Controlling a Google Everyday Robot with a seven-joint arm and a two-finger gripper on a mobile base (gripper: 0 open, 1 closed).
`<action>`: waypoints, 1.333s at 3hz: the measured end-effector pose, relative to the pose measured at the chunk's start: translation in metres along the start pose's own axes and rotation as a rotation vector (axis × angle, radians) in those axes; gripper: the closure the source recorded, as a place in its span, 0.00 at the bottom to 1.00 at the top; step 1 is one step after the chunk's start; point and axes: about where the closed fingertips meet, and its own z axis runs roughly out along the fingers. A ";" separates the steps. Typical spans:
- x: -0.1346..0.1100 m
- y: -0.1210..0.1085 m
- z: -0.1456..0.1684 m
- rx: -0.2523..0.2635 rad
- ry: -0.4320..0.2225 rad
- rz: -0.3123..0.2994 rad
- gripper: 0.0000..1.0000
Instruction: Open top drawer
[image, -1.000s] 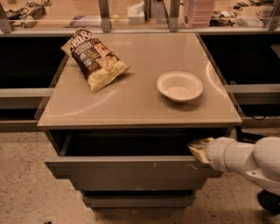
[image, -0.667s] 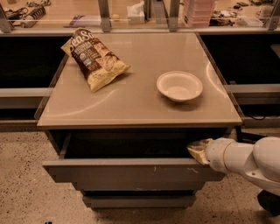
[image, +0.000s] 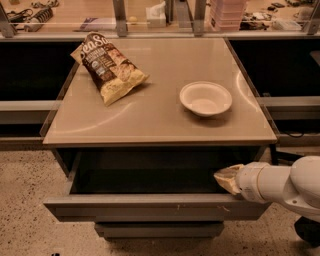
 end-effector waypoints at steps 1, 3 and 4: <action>0.000 0.000 0.000 0.000 0.000 0.000 1.00; 0.007 0.015 -0.004 -0.219 -0.011 0.025 1.00; 0.013 0.047 -0.026 -0.368 -0.033 0.038 1.00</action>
Offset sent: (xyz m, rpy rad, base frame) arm -0.0265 0.0111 0.0035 0.1765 0.2076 0.2605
